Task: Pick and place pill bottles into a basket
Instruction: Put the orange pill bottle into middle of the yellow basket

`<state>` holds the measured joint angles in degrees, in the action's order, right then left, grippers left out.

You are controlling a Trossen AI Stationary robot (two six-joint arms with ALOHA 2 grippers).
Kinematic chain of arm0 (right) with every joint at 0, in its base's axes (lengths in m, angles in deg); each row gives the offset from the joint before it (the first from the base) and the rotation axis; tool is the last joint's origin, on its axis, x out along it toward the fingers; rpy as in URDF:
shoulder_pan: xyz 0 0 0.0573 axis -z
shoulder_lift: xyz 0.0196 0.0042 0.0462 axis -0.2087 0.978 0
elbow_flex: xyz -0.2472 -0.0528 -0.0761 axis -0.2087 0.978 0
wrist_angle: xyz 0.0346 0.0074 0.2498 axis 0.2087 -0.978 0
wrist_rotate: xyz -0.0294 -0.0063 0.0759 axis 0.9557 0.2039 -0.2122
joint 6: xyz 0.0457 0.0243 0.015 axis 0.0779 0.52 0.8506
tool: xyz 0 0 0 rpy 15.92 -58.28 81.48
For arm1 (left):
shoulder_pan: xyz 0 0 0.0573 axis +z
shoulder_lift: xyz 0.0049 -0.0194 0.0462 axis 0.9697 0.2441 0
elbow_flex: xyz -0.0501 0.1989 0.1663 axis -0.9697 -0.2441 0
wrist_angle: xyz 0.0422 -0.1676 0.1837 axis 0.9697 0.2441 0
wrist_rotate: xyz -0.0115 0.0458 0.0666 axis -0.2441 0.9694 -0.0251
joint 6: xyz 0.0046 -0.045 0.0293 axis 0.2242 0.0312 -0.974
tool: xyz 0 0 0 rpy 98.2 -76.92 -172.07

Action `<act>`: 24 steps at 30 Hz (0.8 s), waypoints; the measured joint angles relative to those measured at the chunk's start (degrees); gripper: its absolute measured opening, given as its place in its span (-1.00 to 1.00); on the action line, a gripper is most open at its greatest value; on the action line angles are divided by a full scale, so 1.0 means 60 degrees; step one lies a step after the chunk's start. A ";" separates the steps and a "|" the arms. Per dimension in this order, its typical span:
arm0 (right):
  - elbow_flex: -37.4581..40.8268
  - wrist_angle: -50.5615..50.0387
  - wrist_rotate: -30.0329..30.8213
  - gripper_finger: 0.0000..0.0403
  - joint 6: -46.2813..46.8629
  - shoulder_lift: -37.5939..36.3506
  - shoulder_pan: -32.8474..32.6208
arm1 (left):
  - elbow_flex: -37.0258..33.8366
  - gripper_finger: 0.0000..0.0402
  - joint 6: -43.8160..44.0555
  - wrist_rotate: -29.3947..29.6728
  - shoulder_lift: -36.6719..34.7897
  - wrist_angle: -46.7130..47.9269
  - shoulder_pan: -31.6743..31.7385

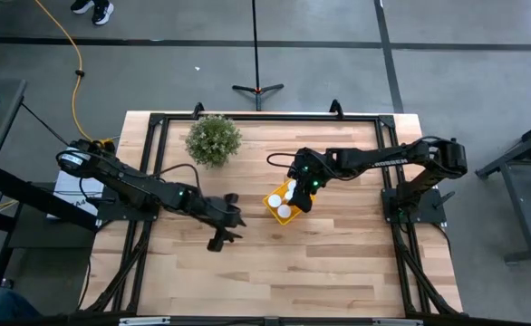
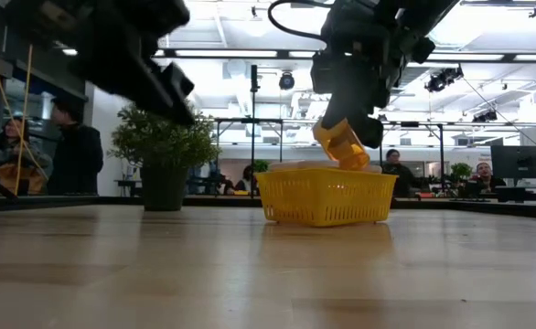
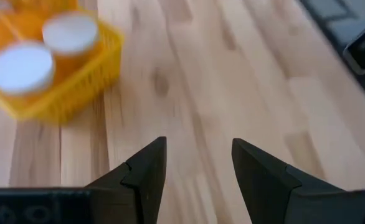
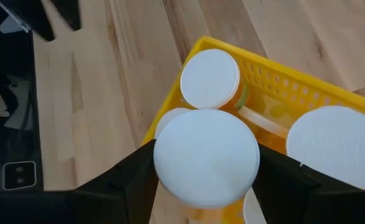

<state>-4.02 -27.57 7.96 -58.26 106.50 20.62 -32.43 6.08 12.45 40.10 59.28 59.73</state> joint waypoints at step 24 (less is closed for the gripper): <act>0.0000 0.0260 -0.0194 0.10 0.0725 0.0000 0.0000 | 0.0004 0.08 -0.0177 -0.0302 0.0000 -0.1824 0.0000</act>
<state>-4.02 -26.01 6.79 -53.92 106.50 20.62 -32.41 5.02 10.63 40.10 48.34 59.73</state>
